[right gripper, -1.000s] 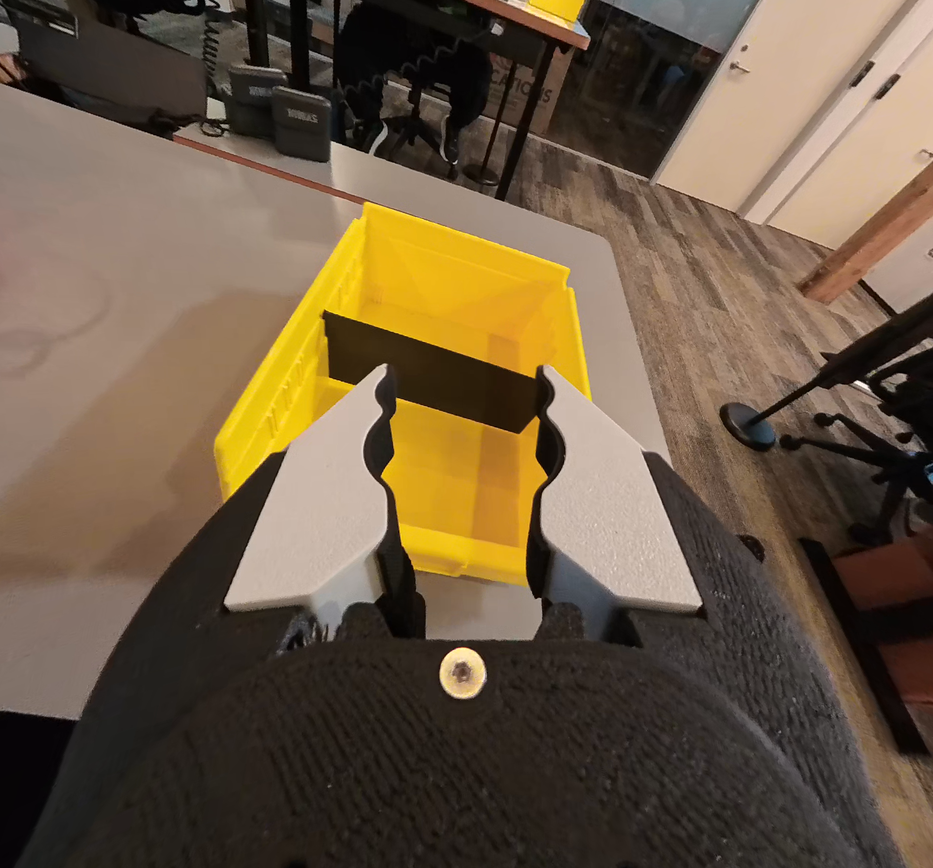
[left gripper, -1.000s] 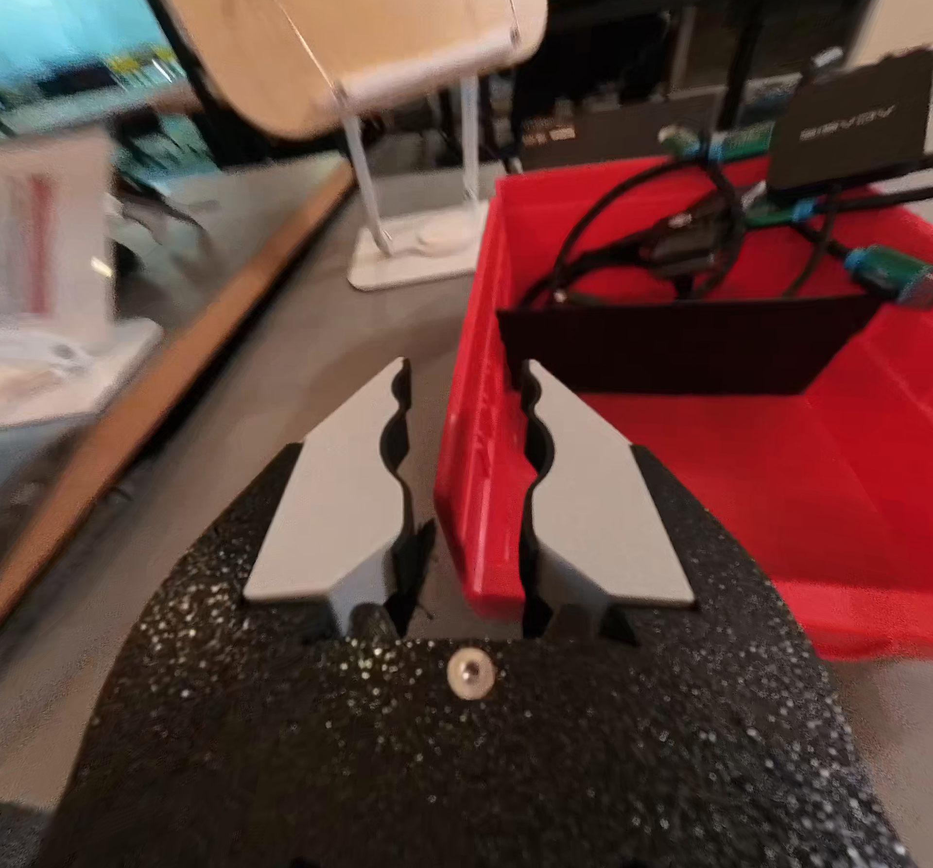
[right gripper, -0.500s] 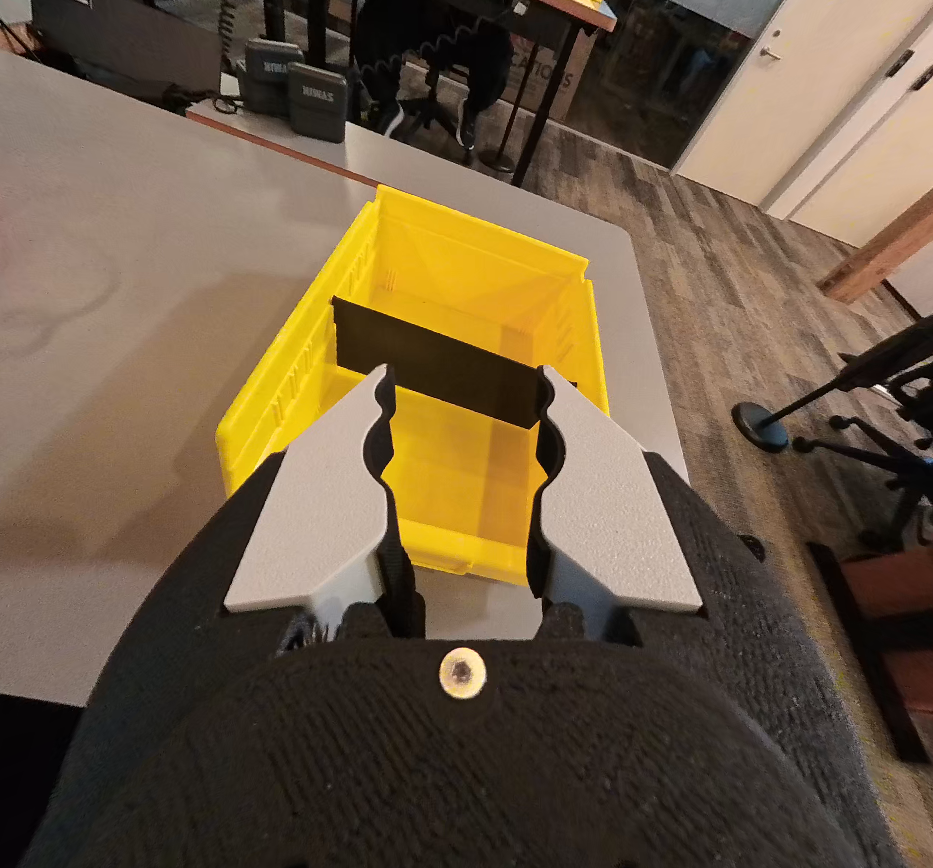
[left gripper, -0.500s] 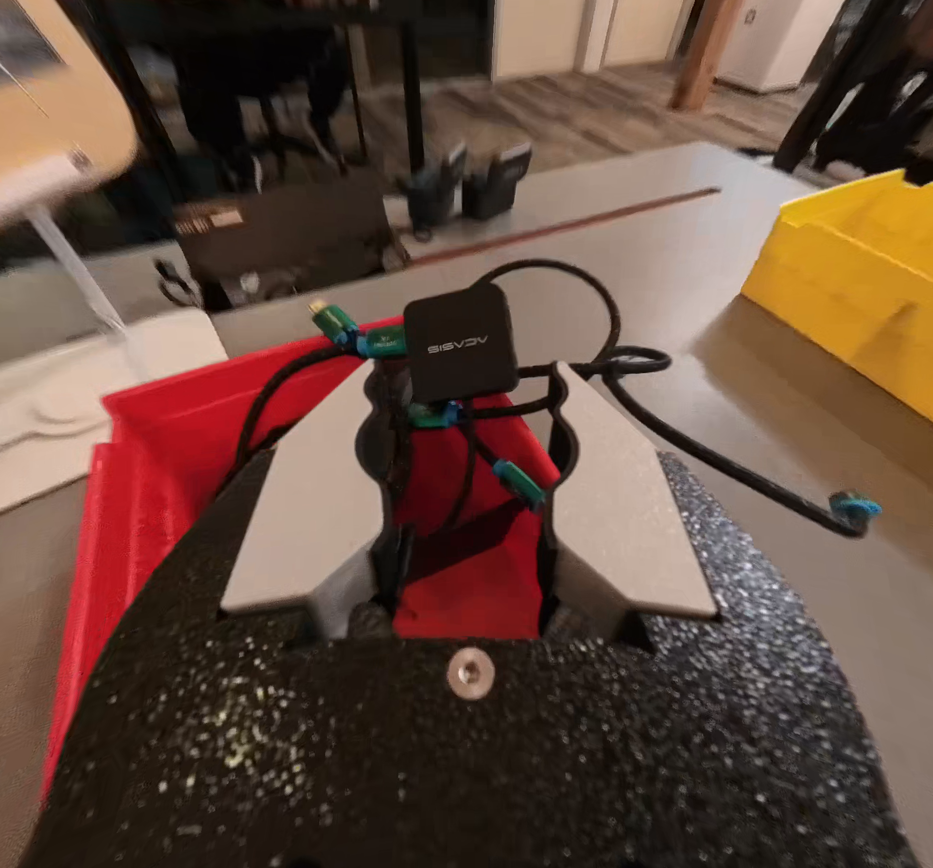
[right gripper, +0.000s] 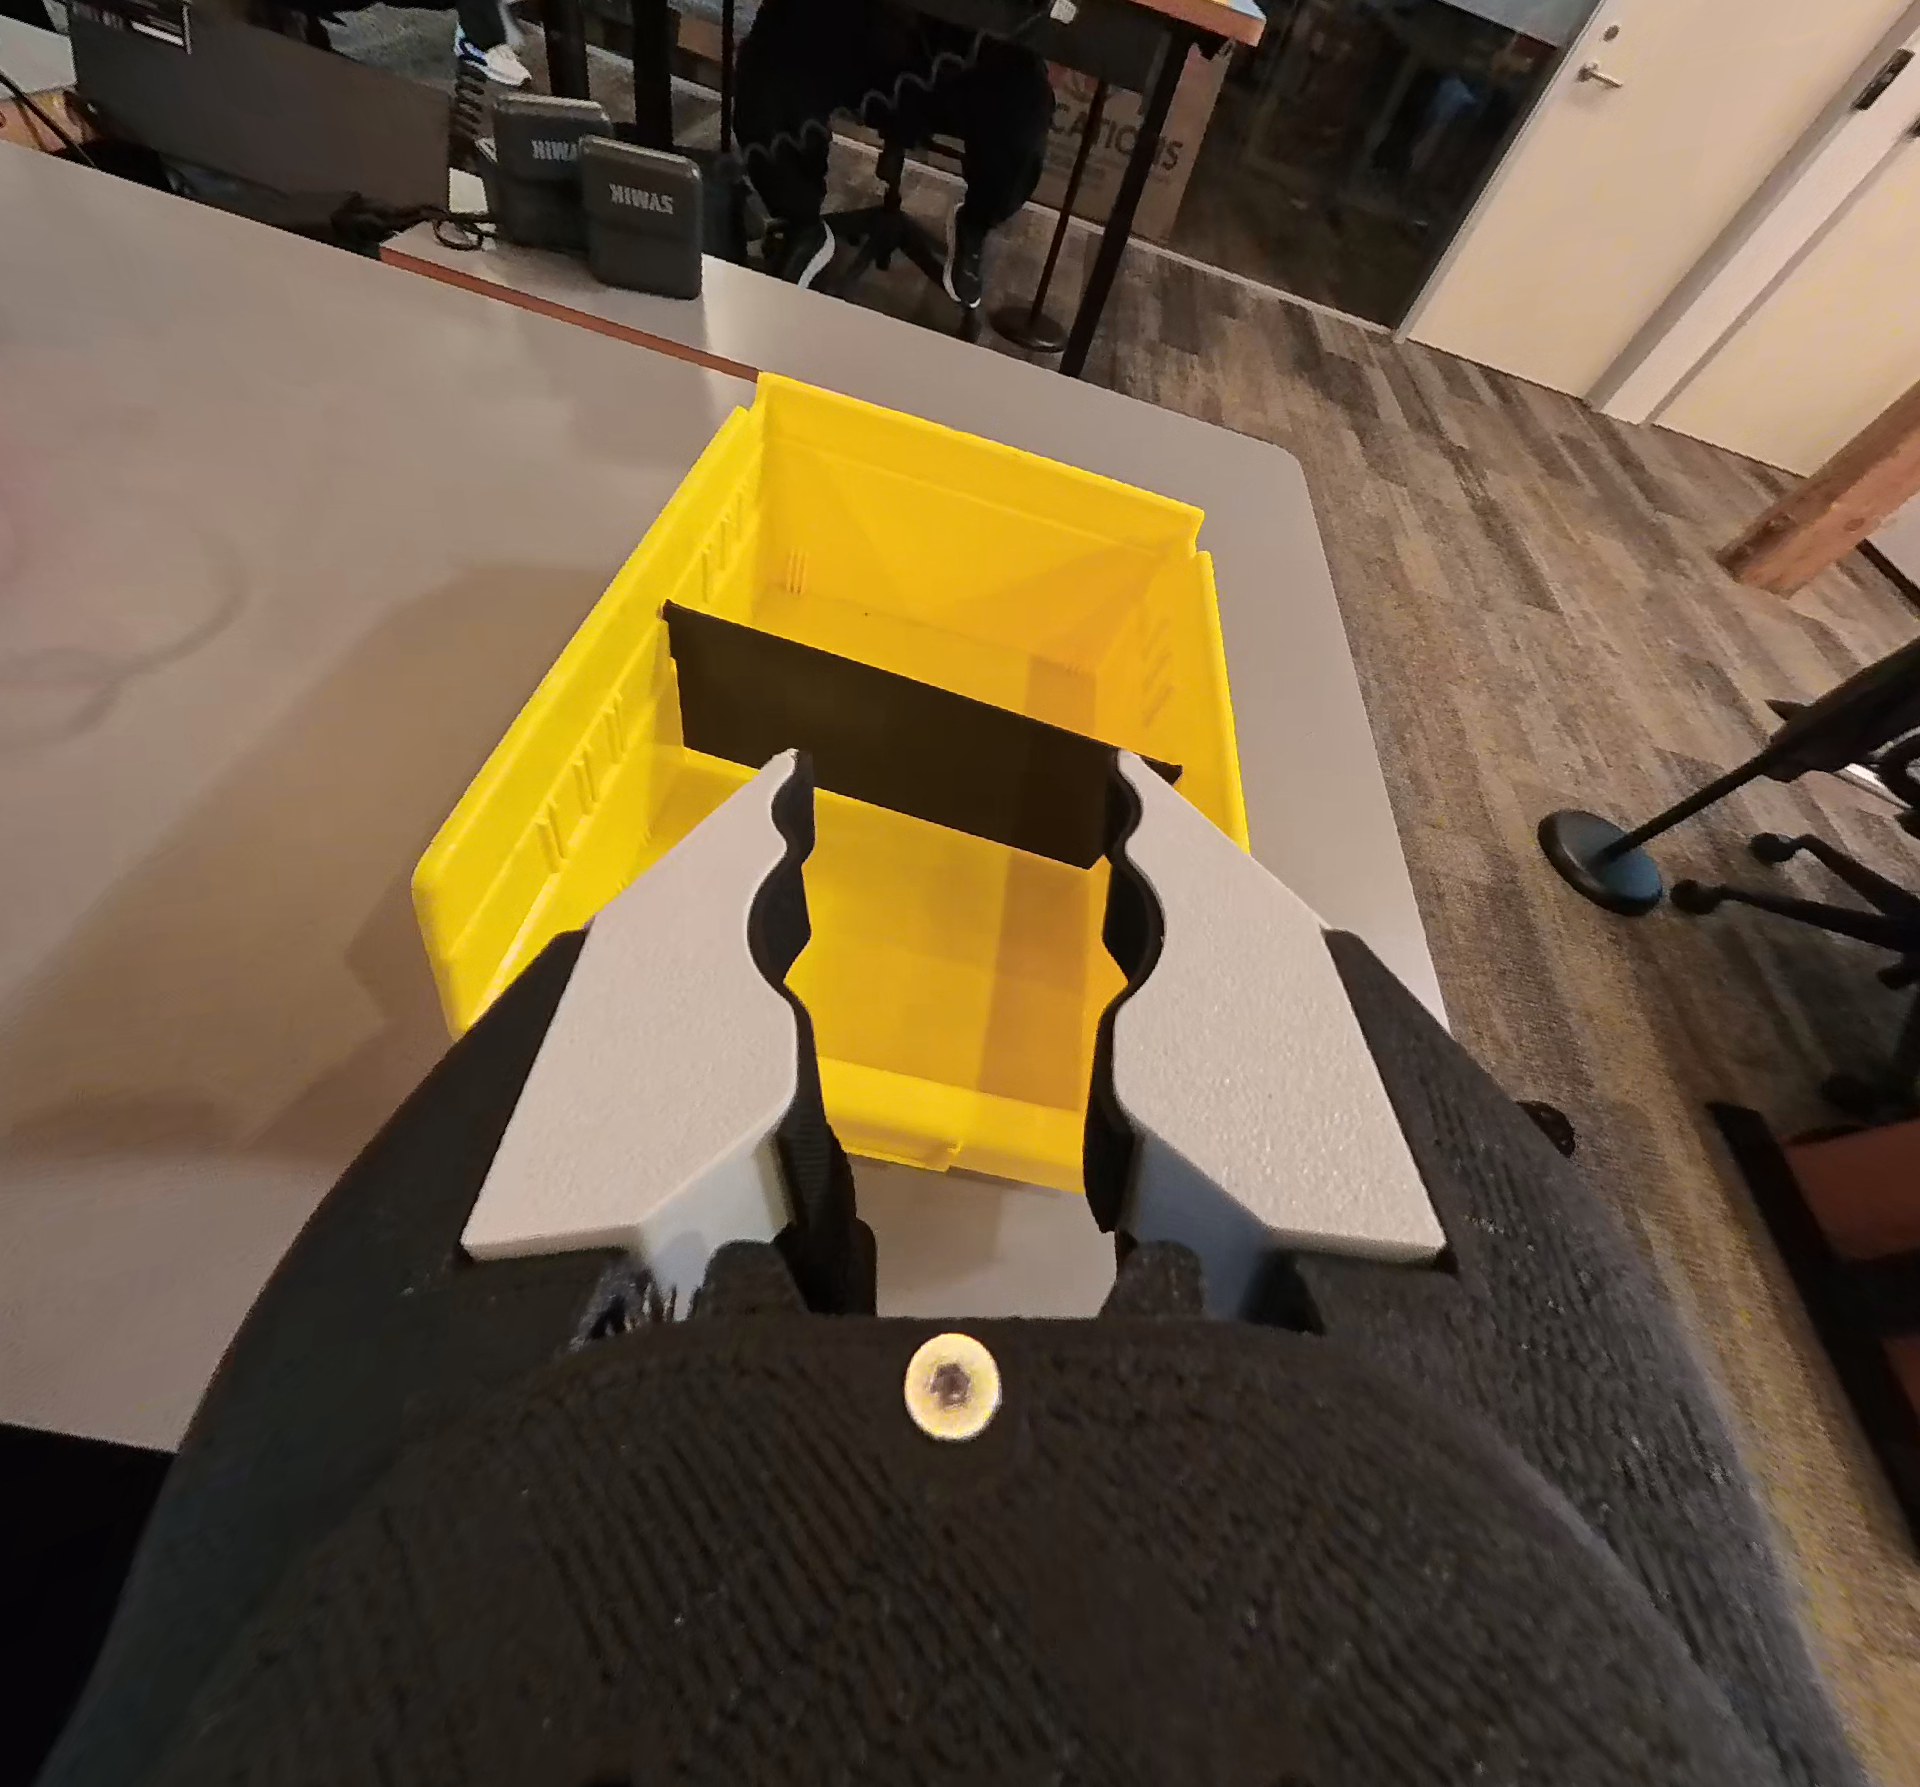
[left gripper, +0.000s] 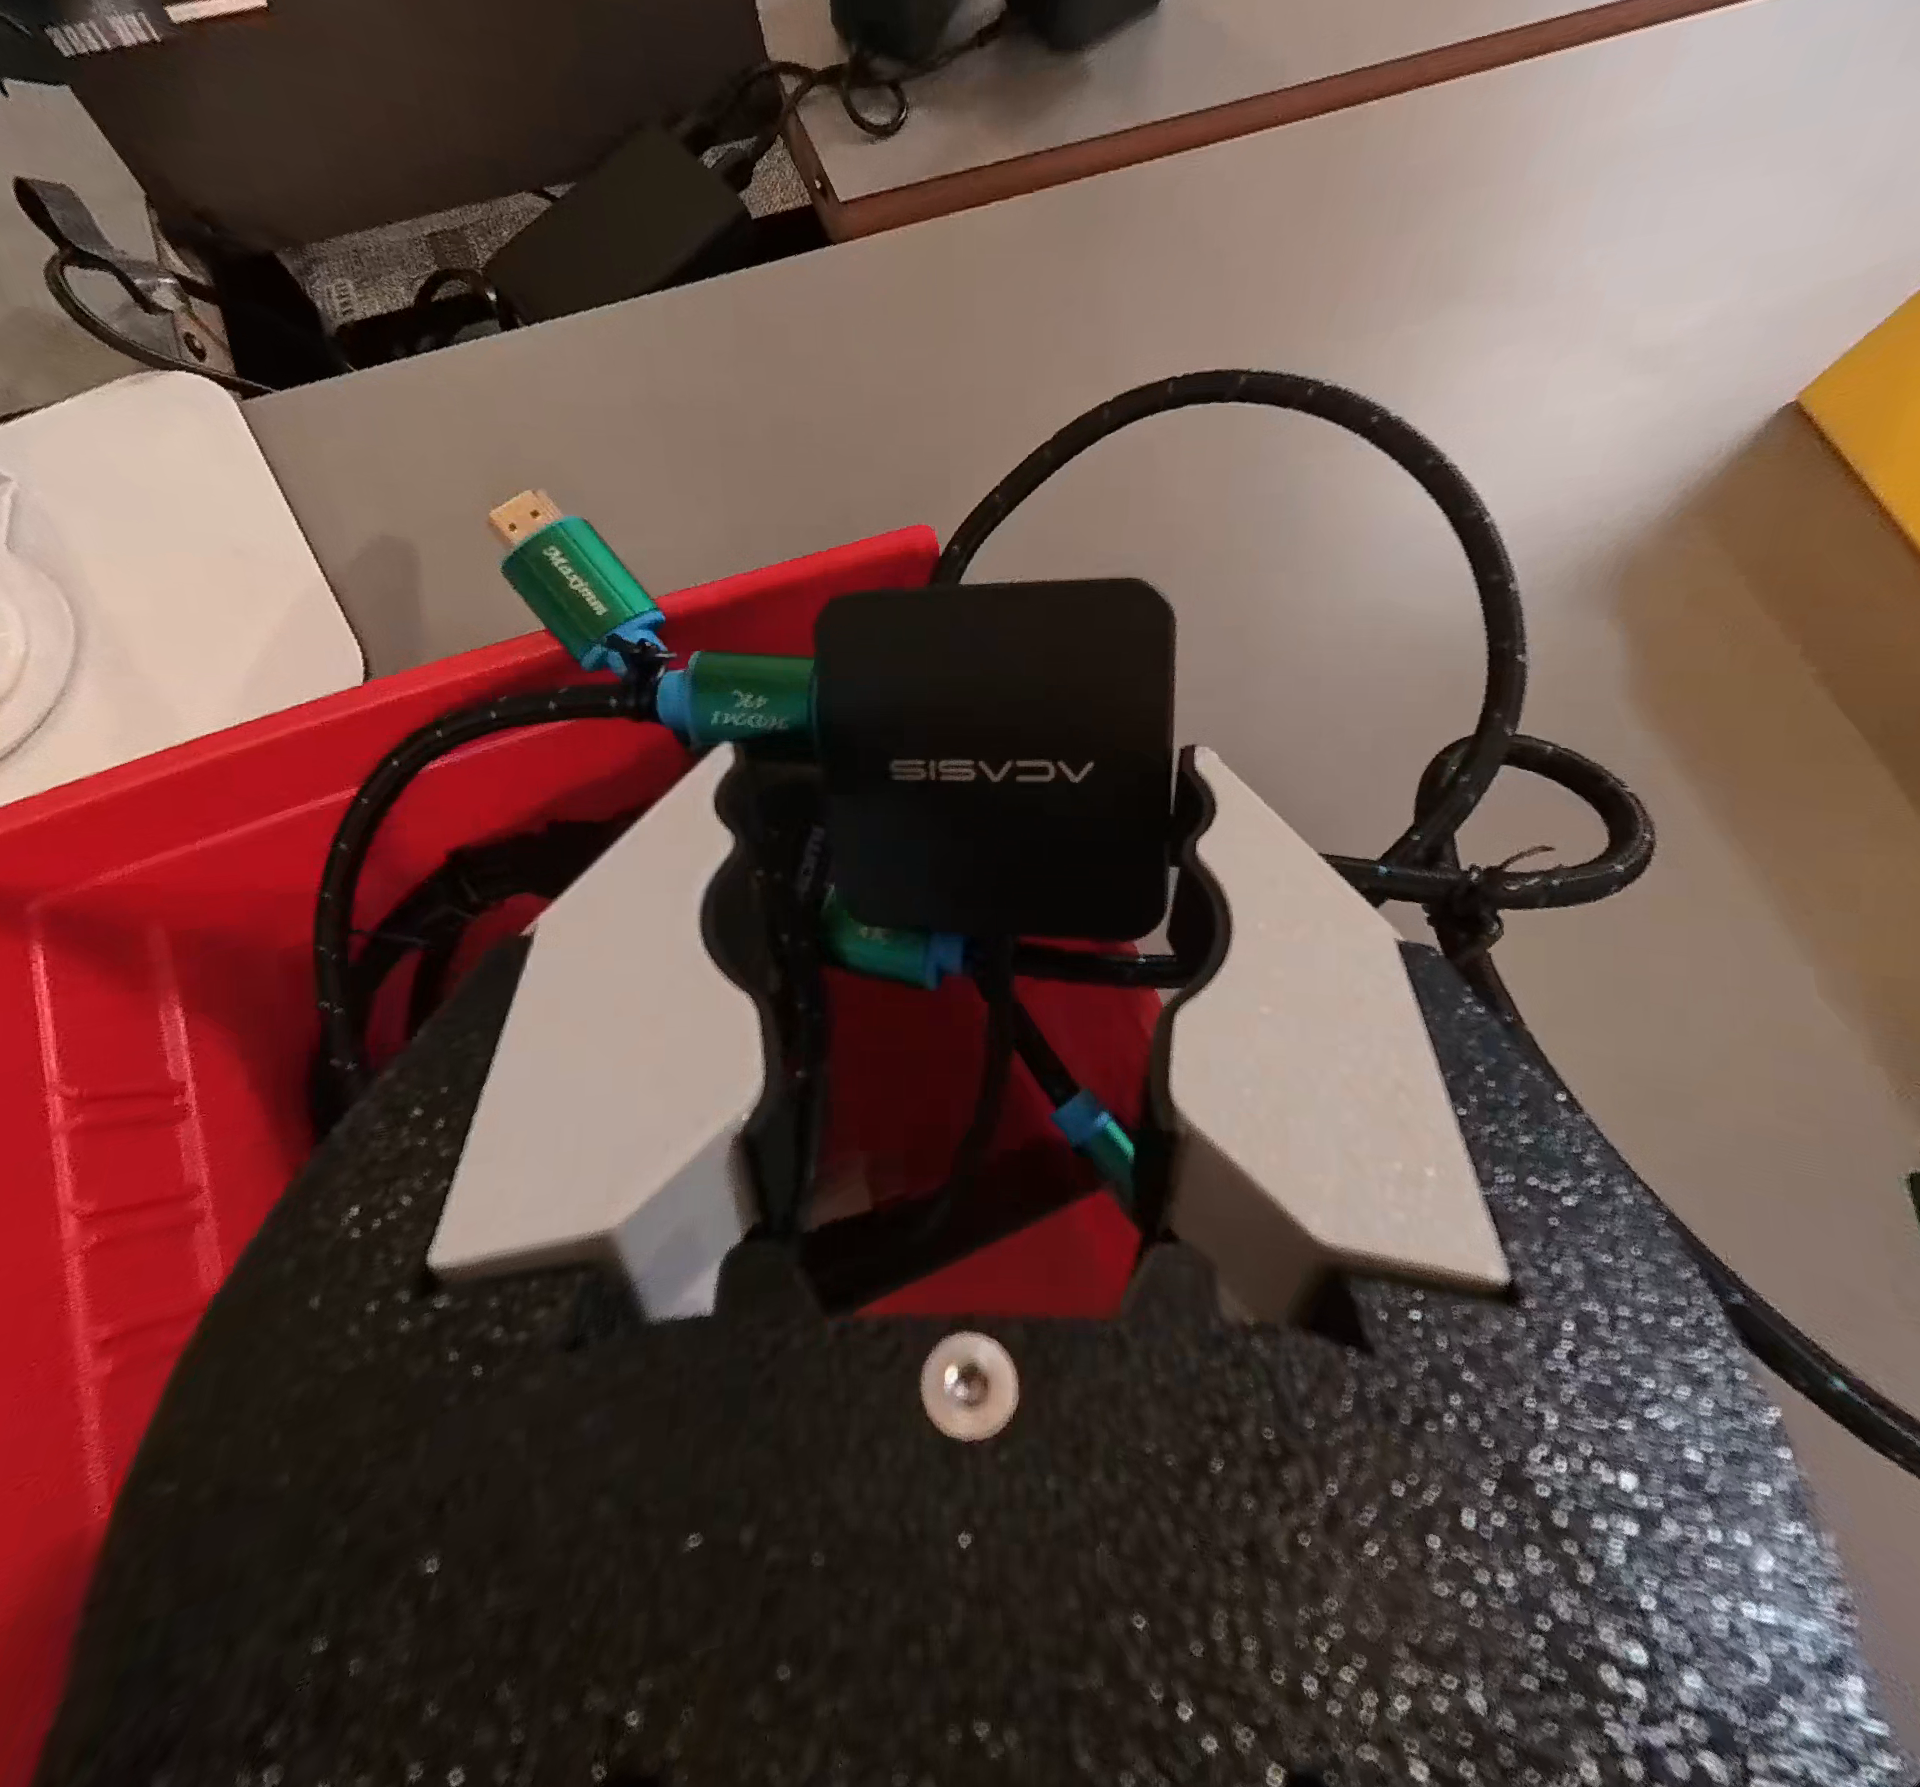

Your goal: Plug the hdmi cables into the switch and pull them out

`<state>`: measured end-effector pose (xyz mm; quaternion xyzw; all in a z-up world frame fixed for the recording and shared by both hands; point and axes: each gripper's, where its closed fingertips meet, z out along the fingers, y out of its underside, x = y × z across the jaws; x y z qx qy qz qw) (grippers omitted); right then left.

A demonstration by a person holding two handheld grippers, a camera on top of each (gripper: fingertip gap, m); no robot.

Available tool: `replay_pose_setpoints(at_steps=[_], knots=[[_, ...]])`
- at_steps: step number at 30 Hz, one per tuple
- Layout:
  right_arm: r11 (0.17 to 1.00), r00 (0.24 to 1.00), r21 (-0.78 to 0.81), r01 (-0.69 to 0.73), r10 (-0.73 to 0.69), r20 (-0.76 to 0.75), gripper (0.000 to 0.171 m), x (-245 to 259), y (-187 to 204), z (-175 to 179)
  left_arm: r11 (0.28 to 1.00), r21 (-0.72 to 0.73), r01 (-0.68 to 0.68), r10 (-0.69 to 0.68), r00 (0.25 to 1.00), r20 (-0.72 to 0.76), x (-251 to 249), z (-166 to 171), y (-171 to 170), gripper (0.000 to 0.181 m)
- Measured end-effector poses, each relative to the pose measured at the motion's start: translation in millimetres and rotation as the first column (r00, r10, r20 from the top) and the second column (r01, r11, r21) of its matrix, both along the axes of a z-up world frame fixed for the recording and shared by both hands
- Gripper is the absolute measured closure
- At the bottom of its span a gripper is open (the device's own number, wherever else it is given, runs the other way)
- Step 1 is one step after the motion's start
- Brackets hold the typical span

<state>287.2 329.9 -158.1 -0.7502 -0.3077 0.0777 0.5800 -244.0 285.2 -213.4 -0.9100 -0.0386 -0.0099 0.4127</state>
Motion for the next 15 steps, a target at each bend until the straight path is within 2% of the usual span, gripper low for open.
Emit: replay_pose_setpoints(at_steps=[2,3,8,11,15], knots=[[1.0,1.0,-0.002,-0.005,0.005,-0.001,0.117,-1,0,0,1.0,-0.015,0.013,-0.012,1.0,0.028,3,-1,-1,0.107],[1.0,1.0,-0.003,-0.008,0.008,0.0,0.117,-2,-1,0,0.999,-0.027,0.039,-0.037,0.997,0.063,7,-3,-3,0.116],[1.0,1.0,0.002,-0.023,0.023,-0.002,0.117,-5,-3,1,0.999,-0.005,0.044,-0.044,0.999,0.008,4,-1,-6,0.116],[1.0,1.0,0.004,-0.024,0.024,-0.007,0.117,-4,-3,2,0.994,0.106,0.036,-0.033,0.999,-0.03,2,16,-9,0.116],[1.0,1.0,-0.002,-0.021,0.021,-0.011,0.117,-3,-3,1,0.958,0.284,0.02,0.012,0.994,-0.11,0,59,-20,0.116]])
